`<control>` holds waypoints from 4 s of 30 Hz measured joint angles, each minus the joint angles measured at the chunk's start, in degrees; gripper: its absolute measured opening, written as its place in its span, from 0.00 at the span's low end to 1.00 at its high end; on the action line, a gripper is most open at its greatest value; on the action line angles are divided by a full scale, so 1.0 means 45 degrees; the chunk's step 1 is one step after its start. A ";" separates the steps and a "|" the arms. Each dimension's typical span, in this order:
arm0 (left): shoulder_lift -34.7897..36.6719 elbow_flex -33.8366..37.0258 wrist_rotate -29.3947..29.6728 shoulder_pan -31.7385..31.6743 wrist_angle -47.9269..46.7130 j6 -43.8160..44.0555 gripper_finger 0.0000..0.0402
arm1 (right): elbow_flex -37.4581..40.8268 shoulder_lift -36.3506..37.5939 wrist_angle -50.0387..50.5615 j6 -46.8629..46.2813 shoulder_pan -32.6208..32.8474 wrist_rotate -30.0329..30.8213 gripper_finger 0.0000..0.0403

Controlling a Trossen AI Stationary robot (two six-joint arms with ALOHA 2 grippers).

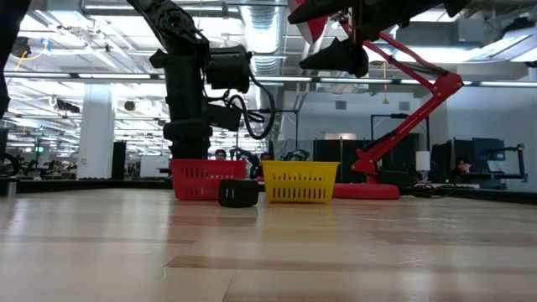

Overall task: Pick & Place Office items
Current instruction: Put the bottom black charger adapter into the red basket, then put the black charger adapter into the red basket

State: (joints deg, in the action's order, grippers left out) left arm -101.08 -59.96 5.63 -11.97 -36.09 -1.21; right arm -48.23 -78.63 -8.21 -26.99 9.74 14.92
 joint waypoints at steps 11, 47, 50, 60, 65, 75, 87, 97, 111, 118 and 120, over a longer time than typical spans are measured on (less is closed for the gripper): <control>0.0262 0.0000 -0.0056 0.0000 0.0260 -0.0004 0.48 | 0.0000 0.0000 0.0034 0.0002 0.0000 -0.0005 0.92; 0.3750 -0.0003 -0.0311 0.0578 -0.0273 0.1017 0.73 | -0.0005 -0.0160 -0.0129 -0.1266 0.0000 0.0002 0.92; 0.4775 0.0316 -0.0309 0.0676 0.0789 0.1691 0.73 | 0.0000 -0.0679 -0.0364 -0.2053 0.0000 -0.0006 0.92; 0.8129 0.2560 -0.0329 0.1758 0.3360 0.3765 0.73 | -0.1328 -0.3334 -0.1321 -0.2963 0.0481 -0.0373 0.91; 0.9352 0.3411 -0.0220 0.2458 0.4331 0.4629 0.73 | -0.3902 -0.5032 0.2319 -0.1243 0.0677 -0.0316 0.89; 1.0200 0.4597 0.0004 0.3622 0.5265 0.5432 0.73 | -0.7152 -0.8450 0.5445 0.1048 0.0886 0.0134 0.82; 0.9909 0.4828 0.0240 0.4177 0.5096 0.5435 0.73 | -0.7407 -0.9128 0.5820 0.0066 0.0478 -0.0079 0.79; 0.9914 0.4823 0.0369 0.4158 0.5196 0.5367 0.73 | -0.7431 -0.9330 0.5702 0.0129 0.0391 0.0236 0.71; 0.9914 0.4813 0.0371 0.4158 0.5182 0.5338 0.73 | -0.7397 -0.9442 0.5775 0.5292 0.0986 0.0039 0.51; 0.9914 0.4809 0.0369 0.4158 0.5176 0.5338 0.73 | -0.7383 -0.9410 0.5727 0.8508 0.1523 -0.0349 0.48; 0.9914 0.4809 0.0369 0.4158 0.5166 0.5337 0.73 | -0.7378 -0.9369 0.5764 0.8491 0.1624 -0.0193 0.48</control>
State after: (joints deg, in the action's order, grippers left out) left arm -56.47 -38.33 7.29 6.74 -12.84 22.80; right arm -81.43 -120.79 17.73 11.22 17.04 14.05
